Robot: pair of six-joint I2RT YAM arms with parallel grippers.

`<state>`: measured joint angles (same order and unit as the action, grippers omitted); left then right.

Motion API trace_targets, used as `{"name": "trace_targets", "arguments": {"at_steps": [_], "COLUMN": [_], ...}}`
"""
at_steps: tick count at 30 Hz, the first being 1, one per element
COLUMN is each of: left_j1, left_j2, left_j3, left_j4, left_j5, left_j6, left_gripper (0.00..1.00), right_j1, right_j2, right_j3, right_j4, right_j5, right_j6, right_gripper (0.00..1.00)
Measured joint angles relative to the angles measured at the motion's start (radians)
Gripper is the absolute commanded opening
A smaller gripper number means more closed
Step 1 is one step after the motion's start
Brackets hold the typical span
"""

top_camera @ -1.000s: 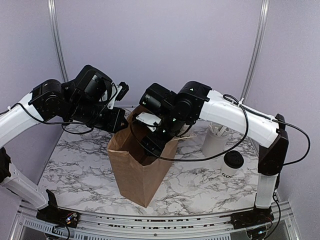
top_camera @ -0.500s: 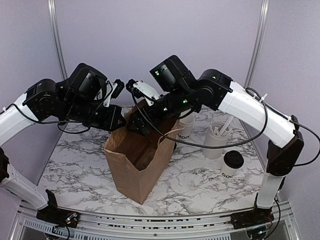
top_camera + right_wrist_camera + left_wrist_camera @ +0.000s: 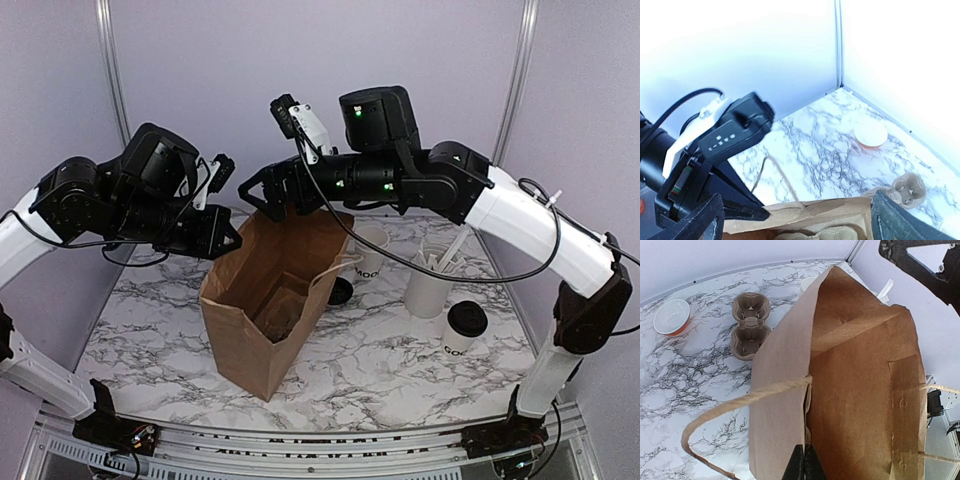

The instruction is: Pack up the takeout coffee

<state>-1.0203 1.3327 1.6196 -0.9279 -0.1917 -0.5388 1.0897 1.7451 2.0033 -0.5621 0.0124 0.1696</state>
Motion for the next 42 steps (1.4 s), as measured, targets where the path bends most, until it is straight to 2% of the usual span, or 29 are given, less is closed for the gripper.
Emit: {"name": "trace_targets", "arguments": {"at_steps": [6,17,27,33,42], "left_j1": [0.000,0.024,0.122,0.165,0.171], "left_j2": [-0.051,-0.123,-0.132,-0.167,-0.243], "left_j3": [-0.019,-0.066,-0.136,-0.203,-0.258], "left_j4": [-0.003,-0.002,0.089,0.116,0.126], "left_j5": [0.009,-0.026,0.050,0.079,0.103], "left_j6": [-0.014,-0.123,-0.211,-0.266,-0.332], "left_gripper": [0.00,0.00,0.00,0.00,0.00], "right_j1": [-0.020,-0.090,-0.131,-0.171,-0.185], "right_j2": [-0.018,-0.079,-0.212,-0.227,-0.227], "right_j3": [-0.046,-0.163,-0.274,-0.307,-0.338], "right_j4": [0.072,0.098,0.147,0.156,0.159], "right_j5": [0.025,0.053,0.110,0.129,0.129], "right_j6": [0.015,0.058,0.094,0.119,0.126], "right_gripper": [0.99,1.00,1.00,1.00,1.00]}}
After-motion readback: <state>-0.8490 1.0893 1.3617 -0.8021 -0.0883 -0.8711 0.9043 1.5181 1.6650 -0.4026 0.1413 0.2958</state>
